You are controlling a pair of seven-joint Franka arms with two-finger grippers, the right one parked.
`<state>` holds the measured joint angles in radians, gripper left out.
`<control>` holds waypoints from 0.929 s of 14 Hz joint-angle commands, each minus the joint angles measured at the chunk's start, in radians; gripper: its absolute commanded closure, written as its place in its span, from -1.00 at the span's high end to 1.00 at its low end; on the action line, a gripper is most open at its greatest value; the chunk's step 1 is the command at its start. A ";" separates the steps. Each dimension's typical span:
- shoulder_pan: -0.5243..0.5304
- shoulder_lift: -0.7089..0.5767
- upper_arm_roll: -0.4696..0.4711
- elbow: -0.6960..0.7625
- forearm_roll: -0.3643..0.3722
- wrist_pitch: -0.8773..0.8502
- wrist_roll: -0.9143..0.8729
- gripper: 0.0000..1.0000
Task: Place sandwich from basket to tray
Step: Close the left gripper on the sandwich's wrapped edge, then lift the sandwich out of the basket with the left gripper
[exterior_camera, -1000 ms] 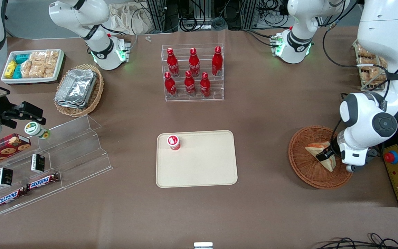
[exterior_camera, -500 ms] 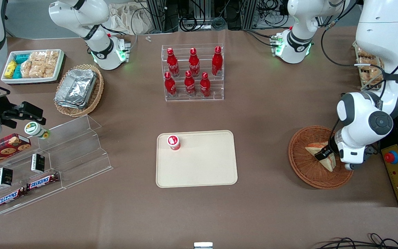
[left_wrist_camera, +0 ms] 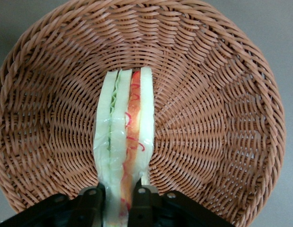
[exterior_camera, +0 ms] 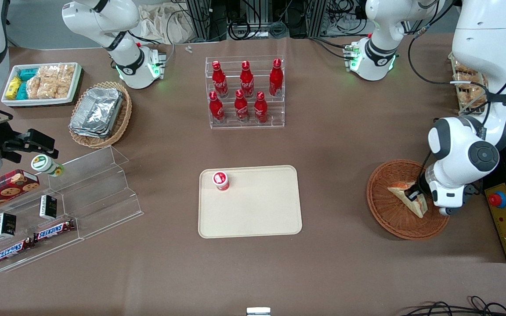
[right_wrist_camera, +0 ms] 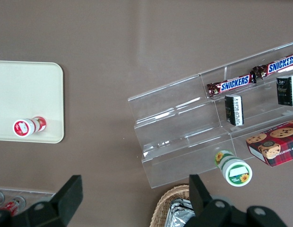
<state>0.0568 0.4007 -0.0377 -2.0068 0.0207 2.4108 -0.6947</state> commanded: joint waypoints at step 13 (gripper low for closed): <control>-0.083 -0.026 -0.057 0.683 0.012 -0.862 0.288 -1.00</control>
<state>0.0218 0.3593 -0.0746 -1.4140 0.0229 1.6489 -0.4316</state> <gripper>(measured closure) 0.846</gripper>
